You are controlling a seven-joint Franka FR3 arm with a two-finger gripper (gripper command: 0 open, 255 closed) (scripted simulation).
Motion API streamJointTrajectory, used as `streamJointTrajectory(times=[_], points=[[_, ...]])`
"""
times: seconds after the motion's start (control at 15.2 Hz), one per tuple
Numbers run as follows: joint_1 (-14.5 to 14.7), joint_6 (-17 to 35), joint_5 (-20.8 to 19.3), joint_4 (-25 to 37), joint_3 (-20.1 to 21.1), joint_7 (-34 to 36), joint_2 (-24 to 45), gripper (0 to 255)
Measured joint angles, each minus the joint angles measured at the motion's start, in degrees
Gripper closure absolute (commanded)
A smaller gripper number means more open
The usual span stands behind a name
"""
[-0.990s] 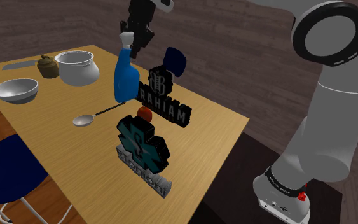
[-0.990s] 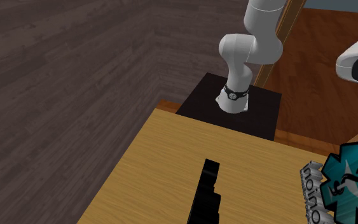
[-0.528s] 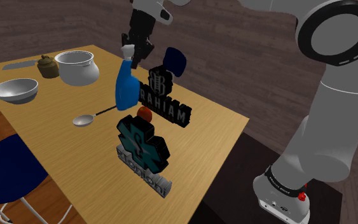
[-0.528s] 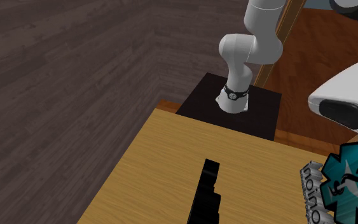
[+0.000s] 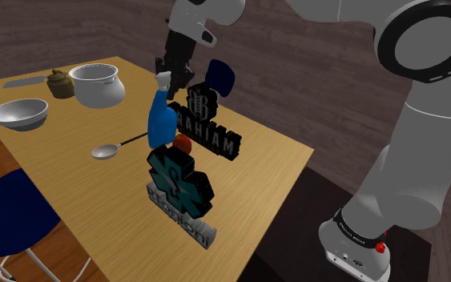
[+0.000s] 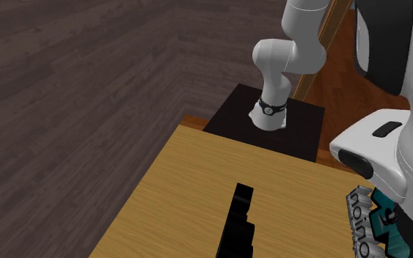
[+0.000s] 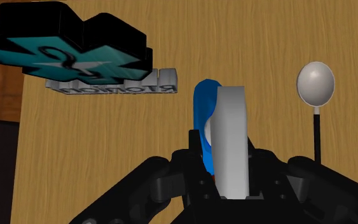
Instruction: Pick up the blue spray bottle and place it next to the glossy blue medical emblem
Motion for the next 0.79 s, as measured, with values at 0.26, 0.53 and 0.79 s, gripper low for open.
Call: streamJointTrajectory(times=[0.26, 0.53, 0.79], points=[[0.1, 2.8, 0.3, -2.9, 0.1, -1.2, 0.1, 255], [0.3, 5.5, 0.7, -5.6, 0.2, -2.4, 0.3, 255], [0.3, 7.9, 1.1, -7.7, 0.2, -3.6, 0.9, 255]])
